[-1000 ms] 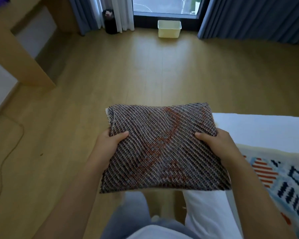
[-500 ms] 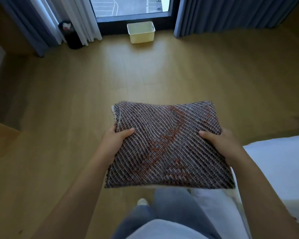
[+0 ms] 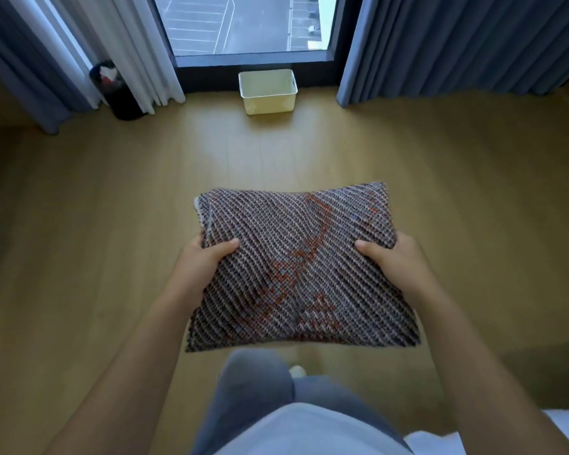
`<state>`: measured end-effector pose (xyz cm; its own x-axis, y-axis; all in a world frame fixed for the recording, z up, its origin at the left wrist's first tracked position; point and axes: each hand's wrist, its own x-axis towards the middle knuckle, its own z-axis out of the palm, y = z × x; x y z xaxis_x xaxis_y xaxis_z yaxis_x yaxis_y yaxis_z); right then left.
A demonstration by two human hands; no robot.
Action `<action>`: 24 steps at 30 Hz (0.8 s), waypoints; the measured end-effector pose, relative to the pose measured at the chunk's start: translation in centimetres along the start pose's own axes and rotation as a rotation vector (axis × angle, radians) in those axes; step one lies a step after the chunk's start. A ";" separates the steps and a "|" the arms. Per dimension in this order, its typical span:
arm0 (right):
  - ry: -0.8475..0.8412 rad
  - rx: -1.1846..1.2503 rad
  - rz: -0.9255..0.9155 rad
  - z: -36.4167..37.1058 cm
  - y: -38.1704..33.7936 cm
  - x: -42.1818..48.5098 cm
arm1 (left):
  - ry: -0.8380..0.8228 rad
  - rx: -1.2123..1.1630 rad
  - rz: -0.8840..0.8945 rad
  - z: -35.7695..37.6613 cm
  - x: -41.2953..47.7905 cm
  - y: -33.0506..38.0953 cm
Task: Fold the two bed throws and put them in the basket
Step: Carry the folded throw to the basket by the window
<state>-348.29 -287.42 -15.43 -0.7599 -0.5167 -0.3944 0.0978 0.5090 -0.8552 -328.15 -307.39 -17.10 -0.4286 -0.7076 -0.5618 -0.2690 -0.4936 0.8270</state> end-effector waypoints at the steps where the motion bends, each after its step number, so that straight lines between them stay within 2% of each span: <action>1: -0.006 -0.001 0.002 0.1 -1.0 2.3 | 0.003 -0.004 0.001 0.6 1.9 1.2; 20: 0.009 0.000 0.061 2.0 -20.7 48.4 | -0.032 0.055 -0.060 13.9 43.5 28.4; 24: -0.017 -0.008 0.045 1.6 -24.6 59.4 | 0.008 0.064 -0.043 18.0 52.6 33.1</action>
<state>-394.84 -331.78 -18.33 -0.7436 -0.5051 -0.4381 0.1262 0.5375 -0.8338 -375.11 -351.87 -18.88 -0.4087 -0.6907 -0.5966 -0.3418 -0.4903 0.8017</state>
